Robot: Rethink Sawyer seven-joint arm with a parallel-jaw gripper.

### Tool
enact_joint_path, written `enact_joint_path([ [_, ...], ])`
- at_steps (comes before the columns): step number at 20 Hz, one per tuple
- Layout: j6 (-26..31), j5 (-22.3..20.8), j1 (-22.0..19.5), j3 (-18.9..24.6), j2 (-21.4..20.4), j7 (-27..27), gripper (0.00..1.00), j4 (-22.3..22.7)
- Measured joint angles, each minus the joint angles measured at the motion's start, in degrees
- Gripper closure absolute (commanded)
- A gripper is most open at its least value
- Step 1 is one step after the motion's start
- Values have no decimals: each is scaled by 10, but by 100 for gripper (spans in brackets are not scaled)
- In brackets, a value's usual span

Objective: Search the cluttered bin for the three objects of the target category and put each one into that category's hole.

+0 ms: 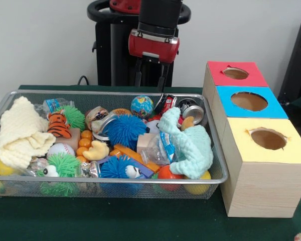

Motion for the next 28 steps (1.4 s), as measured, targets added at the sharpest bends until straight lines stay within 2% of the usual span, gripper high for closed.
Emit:
enact_joint_path([
  [28,0,0,23,-7,1,0,0,0],
])
